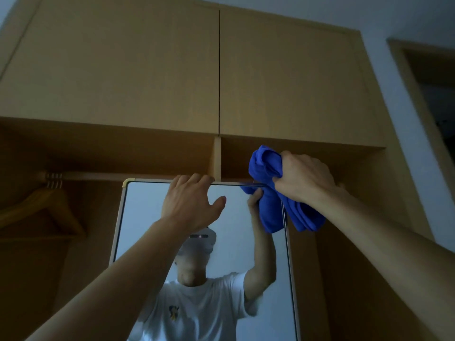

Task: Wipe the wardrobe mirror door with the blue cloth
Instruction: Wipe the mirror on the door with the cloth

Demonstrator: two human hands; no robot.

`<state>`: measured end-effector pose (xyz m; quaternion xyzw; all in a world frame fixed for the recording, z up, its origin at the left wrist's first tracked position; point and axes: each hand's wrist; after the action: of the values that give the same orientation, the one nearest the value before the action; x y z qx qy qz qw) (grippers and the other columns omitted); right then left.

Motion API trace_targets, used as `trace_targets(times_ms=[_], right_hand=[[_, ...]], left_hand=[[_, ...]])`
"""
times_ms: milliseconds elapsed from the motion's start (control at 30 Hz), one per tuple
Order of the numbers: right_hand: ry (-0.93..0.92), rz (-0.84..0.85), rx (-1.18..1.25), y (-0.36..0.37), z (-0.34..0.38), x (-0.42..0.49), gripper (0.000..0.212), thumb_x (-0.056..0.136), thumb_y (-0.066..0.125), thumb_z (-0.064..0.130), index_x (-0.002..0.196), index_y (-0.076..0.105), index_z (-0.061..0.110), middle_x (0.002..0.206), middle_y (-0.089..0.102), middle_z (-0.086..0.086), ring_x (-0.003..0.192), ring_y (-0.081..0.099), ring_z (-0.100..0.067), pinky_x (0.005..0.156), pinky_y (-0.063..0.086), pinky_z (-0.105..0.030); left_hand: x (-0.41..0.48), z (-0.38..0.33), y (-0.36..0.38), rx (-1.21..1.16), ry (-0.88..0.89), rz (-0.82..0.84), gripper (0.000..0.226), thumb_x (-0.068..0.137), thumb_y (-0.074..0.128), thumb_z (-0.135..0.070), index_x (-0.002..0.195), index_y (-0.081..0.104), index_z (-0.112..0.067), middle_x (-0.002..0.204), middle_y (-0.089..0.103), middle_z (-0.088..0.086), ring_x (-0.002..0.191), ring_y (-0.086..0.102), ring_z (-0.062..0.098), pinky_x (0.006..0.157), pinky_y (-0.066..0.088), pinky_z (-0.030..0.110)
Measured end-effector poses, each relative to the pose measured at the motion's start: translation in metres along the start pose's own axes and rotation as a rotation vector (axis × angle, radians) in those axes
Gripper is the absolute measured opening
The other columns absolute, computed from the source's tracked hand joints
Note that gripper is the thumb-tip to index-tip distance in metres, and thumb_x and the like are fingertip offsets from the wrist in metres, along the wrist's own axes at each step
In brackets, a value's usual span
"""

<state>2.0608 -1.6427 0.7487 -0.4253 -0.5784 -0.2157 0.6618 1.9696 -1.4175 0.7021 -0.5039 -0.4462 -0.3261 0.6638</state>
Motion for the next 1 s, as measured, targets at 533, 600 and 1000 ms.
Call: trace_targets(times_ms=[533,600,1000], right_hand=[[-0.119,0.081,0.218,0.014,0.077,0.007,0.022,0.089,0.06,0.034,0.098,0.048,0.019,0.073,0.057,0.001,0.059,0.057,-0.017,0.051,0.04,-0.029],[-0.096,0.078,0.2,0.013,0.066,0.005,0.023,0.089,0.06,0.035,0.097,0.047,0.019,0.073,0.057,0.002,0.058,0.058,-0.016,0.05,0.04,-0.029],[0.01,0.068,0.011,0.007,0.044,-0.001,0.025,0.089,0.062,0.035,0.095,0.045,0.019,0.073,0.056,0.001,0.058,0.056,-0.015,0.047,0.034,-0.028]], left_hand=[[0.005,0.012,-0.001,-0.057,0.083,0.032,0.055,0.098,0.044,-0.056,0.141,0.052,-0.022,0.128,0.062,-0.001,0.122,0.054,0.022,0.108,0.036,0.037],[0.006,0.018,-0.005,-0.042,0.071,0.044,0.057,0.098,0.049,-0.052,0.143,0.05,-0.018,0.131,0.061,0.002,0.123,0.054,0.024,0.102,0.041,0.036],[-0.009,0.078,-0.024,0.135,-0.081,0.066,0.056,0.094,0.034,-0.07,0.142,0.043,-0.043,0.134,0.056,-0.005,0.131,0.048,0.026,0.112,0.023,0.062]])
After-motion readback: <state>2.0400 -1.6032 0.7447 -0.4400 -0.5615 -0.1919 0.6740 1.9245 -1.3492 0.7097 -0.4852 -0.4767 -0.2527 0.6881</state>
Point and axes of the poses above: each hand's wrist, its own x-axis towards the middle knuckle, its own y-axis out of the palm, z = x × y
